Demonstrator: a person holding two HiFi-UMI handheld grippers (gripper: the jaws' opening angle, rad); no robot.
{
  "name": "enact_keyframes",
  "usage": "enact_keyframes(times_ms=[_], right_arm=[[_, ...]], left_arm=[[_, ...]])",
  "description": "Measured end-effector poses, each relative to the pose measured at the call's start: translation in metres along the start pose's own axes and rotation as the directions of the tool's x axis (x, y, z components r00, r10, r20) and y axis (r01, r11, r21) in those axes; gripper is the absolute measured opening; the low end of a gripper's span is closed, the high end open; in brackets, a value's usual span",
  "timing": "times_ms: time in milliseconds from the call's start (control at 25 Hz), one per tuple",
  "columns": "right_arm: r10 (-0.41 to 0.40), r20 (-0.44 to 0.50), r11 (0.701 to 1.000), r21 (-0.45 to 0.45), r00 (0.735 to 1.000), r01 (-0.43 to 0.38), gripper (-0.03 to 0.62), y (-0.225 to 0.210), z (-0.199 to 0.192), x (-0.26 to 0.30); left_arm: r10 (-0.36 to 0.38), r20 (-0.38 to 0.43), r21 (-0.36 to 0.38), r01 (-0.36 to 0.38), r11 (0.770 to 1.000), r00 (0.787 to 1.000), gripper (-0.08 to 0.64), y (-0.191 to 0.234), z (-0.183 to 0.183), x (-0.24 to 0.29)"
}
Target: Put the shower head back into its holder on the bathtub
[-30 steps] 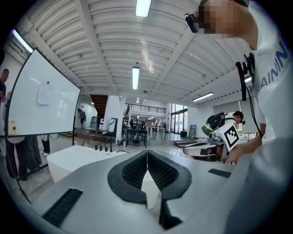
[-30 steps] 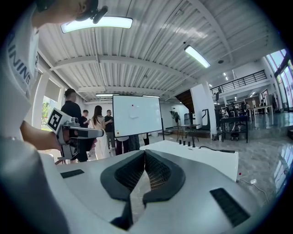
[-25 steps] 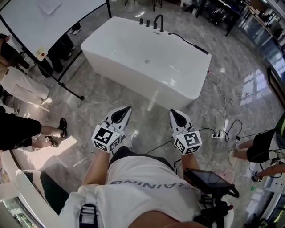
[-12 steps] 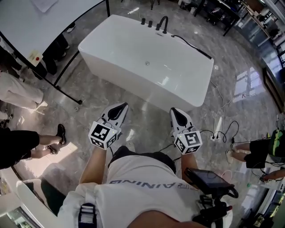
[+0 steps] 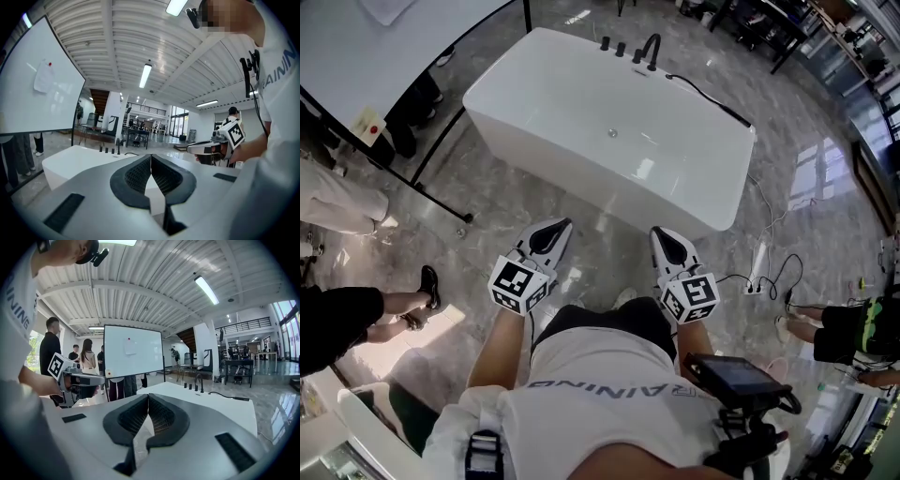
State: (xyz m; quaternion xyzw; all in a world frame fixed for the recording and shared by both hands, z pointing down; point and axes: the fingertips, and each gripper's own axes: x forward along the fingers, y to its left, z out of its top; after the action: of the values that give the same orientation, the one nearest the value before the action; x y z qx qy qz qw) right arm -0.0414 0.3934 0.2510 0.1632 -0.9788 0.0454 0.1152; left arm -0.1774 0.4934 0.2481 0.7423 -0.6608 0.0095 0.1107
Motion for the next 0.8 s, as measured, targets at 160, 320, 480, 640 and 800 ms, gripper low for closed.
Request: enact_keyframes(times_ms=[160,320,480,640,800], right_arm=[[0.002,0.0,1.0,0.011,1.0,-0.002,0.012,-0.015,-0.004,0.011],[0.008,0.013,1.0,0.026,1.0,-0.008,0.012,-0.043,-0.004,0.024],[0.005,0.023,0.999,0.034,1.0,-0.006,0.012,-0.086,0.002,0.033],[0.003,0.024,0.999,0.048,1.0,-0.004,0.012,-0.138,0.006,0.039],[0.009,0.03,0.998,0.056,1.0,-0.011,0.012,-0.19,0.011,0.046]], left_arm=[[0.003,-0.002,-0.01,-0.003,1.0,1.0,0.017,0.006,-0.002,0.015],[0.009,-0.009,-0.005,-0.009,1.0,1.0,0.017,0.012,0.003,0.045],[0.005,-0.004,0.008,-0.005,1.0,1.0,0.017,0.012,0.018,0.09],[0.003,-0.002,0.019,-0.003,1.0,1.0,0.017,0.005,0.031,0.141],[0.013,-0.01,0.011,-0.012,1.0,1.0,0.017,0.0,0.039,0.191]])
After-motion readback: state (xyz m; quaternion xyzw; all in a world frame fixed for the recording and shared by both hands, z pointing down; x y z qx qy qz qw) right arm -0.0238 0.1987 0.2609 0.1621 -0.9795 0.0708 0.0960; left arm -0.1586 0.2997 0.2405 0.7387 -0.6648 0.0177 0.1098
